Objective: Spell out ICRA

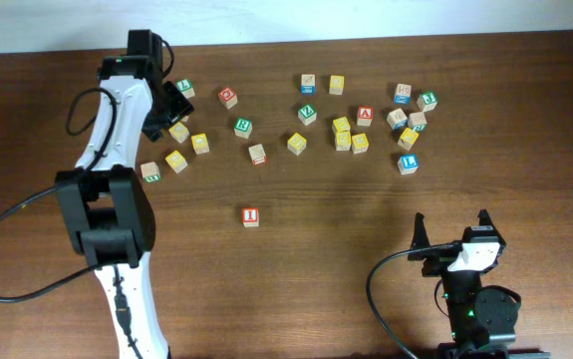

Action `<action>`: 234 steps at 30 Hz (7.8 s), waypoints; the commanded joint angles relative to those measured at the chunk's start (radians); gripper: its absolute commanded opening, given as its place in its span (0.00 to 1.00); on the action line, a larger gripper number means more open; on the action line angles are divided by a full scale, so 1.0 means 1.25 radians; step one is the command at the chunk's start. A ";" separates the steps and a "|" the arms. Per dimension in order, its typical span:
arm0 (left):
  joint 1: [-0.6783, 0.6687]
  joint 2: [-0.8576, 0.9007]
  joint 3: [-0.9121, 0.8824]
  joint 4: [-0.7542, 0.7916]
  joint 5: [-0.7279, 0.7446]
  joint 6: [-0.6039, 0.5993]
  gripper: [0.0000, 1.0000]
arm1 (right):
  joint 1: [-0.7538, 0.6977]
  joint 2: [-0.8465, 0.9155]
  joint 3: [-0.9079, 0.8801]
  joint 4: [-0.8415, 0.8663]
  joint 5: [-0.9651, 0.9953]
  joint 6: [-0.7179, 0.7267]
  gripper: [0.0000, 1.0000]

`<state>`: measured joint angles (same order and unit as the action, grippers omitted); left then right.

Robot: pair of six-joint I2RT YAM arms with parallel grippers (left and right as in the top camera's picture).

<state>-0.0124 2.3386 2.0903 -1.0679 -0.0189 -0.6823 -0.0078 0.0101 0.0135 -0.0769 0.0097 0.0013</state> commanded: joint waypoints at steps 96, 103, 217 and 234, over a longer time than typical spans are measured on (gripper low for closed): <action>-0.341 -0.373 -0.392 -0.197 0.285 0.271 0.29 | -0.005 -0.005 -0.006 -0.003 0.007 0.009 0.98; -0.423 -0.367 -0.538 0.032 0.111 0.139 0.28 | -0.005 -0.005 -0.006 -0.003 0.007 0.009 0.98; -0.401 -0.155 -0.569 0.147 -0.597 0.236 0.26 | -0.005 -0.005 -0.006 -0.003 0.007 0.009 0.98; -0.409 -0.155 -0.569 0.114 -0.670 0.236 0.28 | -0.005 -0.005 -0.006 -0.003 0.007 0.009 0.98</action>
<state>-0.5228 2.1410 1.3884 -0.9157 -0.7738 -0.3855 -0.0078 0.0109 0.0135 -0.0769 0.0097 0.0040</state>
